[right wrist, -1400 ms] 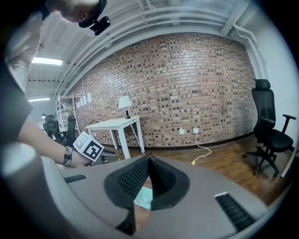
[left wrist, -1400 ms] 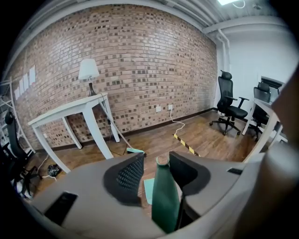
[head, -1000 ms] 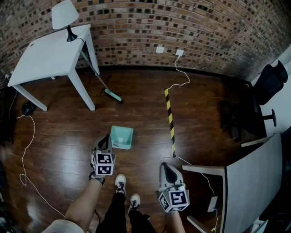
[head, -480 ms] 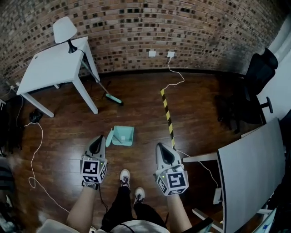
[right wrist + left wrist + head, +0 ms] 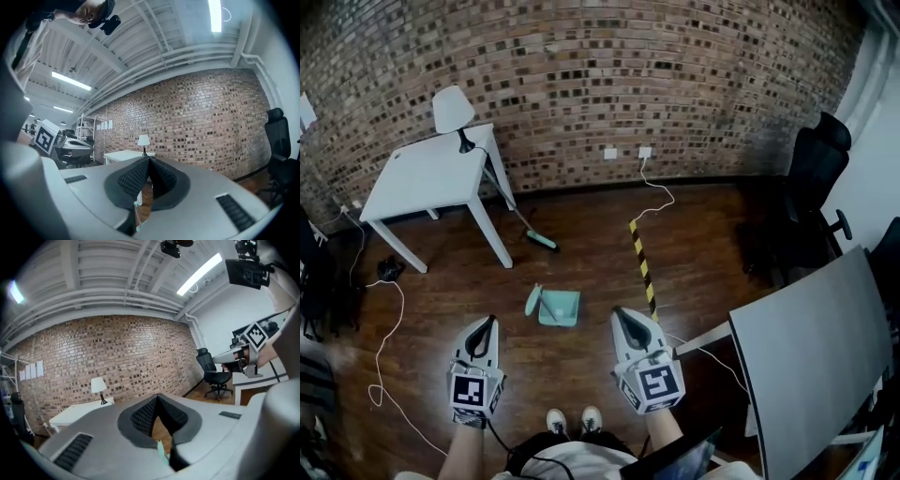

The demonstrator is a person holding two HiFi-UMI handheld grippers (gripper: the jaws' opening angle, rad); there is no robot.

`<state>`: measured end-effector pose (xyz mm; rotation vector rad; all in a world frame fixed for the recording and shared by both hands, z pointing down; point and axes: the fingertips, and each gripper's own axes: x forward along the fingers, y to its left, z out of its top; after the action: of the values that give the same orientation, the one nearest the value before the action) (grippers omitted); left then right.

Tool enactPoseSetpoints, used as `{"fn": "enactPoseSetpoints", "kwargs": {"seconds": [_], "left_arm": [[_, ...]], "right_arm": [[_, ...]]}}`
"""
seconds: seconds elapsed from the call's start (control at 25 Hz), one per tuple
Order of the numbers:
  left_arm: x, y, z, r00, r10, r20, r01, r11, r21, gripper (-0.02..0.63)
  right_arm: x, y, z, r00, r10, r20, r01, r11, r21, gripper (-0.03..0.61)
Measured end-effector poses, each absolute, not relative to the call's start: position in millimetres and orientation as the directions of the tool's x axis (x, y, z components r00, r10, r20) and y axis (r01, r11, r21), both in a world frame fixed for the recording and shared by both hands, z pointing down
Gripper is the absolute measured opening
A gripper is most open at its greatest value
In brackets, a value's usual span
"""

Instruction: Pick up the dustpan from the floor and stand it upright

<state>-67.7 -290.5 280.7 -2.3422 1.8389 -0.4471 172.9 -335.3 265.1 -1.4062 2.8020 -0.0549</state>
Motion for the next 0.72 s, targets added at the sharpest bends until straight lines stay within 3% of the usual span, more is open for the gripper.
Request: {"fn": "enactPoseSetpoints", "kwargs": {"seconds": [0.4, 0.72], "left_arm": [[-95, -241, 244, 0.261, -0.96, 0.104, -0.952, -0.274, -0.136, 0.005], [-109, -209, 249, 0.312, -0.945, 0.099, -0.937, -0.323, -0.135, 0.002]], "right_arm": [[145, -281, 204, -0.601, -0.794, -0.088, -0.799, 0.601, 0.035, -0.014], [141, -238, 221, -0.565, -0.824, -0.033, -0.824, 0.566, -0.026, -0.015]]}}
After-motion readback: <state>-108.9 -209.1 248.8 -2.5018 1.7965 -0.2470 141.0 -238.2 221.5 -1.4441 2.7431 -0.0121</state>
